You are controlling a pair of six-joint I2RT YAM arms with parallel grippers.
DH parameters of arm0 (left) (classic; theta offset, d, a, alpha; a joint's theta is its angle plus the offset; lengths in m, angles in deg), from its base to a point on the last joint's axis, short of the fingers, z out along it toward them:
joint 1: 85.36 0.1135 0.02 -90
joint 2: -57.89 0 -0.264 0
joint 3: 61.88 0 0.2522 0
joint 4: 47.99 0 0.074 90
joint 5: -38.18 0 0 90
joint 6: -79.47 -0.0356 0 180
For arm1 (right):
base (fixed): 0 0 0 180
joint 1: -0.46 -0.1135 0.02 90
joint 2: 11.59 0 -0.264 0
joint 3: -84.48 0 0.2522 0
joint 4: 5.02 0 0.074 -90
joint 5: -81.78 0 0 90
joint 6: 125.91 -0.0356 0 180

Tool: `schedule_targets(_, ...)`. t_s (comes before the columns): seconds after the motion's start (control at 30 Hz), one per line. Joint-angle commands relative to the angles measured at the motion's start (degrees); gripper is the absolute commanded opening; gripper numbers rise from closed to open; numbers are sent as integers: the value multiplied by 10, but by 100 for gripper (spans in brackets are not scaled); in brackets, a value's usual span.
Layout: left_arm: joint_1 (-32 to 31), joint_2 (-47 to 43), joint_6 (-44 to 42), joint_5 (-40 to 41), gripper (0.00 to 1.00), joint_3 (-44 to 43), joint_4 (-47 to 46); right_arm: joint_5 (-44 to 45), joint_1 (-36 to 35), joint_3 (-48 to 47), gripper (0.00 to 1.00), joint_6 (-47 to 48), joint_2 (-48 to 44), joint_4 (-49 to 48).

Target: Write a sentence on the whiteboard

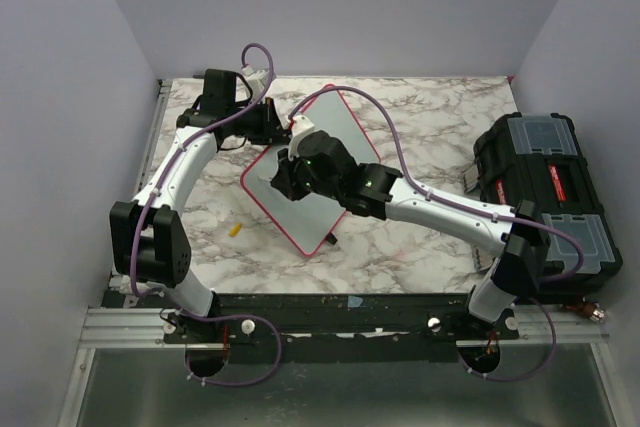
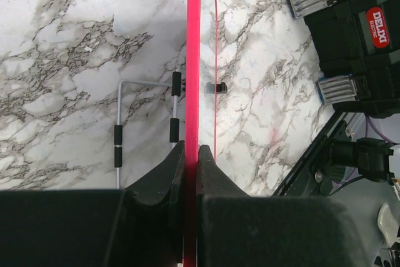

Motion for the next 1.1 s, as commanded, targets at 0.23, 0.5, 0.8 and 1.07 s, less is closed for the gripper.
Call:
schedule_targets(0.23,-7,-23,-58,41,0,3,-20,8,-4,59,1,-5,-13,16)
schedule_targets(0.5,-7,-23,-57,41,0,1,-19,6,-5,76,1,-16,-34,31)
schedule_targets(0.8,-7,-25,-57,42,0,0,-17,-16,-4,63,1,-24,-72,14)
schedule_targets(1.07,-8,-27,-58,45,0,3,-16,-5,-5,41,1,-26,-58,-19)
